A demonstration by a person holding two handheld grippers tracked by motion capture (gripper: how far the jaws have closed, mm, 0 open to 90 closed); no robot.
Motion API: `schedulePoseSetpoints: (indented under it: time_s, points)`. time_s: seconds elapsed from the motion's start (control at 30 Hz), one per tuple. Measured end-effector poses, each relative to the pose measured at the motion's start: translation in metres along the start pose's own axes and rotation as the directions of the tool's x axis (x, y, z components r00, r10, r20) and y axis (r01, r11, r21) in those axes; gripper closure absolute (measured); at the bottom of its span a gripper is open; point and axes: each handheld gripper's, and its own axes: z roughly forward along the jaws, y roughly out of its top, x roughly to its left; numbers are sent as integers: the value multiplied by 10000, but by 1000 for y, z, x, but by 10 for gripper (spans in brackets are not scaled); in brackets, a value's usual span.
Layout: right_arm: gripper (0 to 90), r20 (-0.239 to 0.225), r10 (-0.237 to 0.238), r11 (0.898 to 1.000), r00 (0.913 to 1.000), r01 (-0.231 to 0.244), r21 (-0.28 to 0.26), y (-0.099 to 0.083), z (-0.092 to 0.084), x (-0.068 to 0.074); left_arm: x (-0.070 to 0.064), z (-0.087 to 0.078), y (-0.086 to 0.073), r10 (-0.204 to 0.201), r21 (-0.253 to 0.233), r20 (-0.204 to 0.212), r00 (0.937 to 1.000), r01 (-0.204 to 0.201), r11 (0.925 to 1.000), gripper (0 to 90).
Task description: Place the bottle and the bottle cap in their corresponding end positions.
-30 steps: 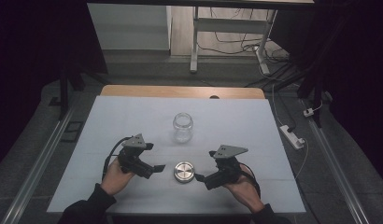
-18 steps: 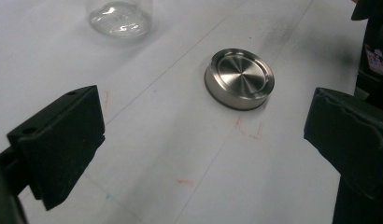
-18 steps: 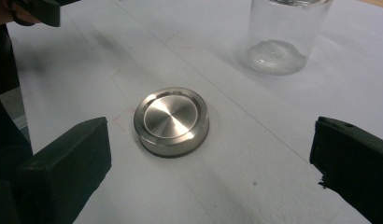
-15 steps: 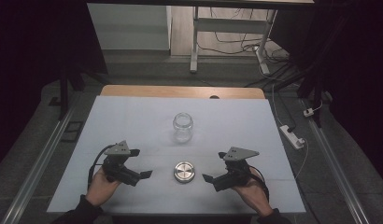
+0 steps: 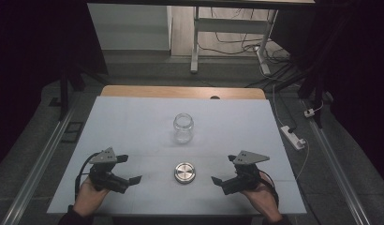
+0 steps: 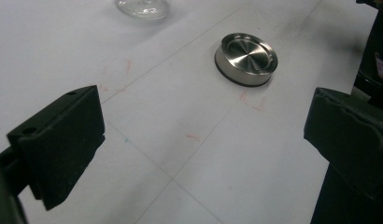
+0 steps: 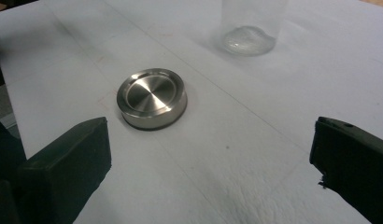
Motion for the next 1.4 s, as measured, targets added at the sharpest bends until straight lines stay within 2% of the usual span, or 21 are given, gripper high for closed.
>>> schedulePoseSetpoints:
  time_s: [0.37, 0.73, 0.97, 1.4]
  points:
    - [0, 632, 470, 9989, 9969, -466, -89, -15, -22, -10, -1, -20, -19, -319, -169, -372, 9988, 313, 9994, 0]
    - [0, 1335, 960, 9954, 9864, -957, -87, -35, -45, -20, -1, -39, -38, -559, -119, -959, 9938, 550, 9984, 0]
    - [0, 1731, 1286, 9917, 9765, -1278, -158, -49, -58, -26, -1, -49, -50, -769, -248, -1303, 9885, 743, 9969, 0]
    - [0, 2350, 2062, 9775, 9499, -2109, -54, -73, -71, -33, 4, -58, -71, -1157, 86, -1848, 9759, 1194, 9928, 0]
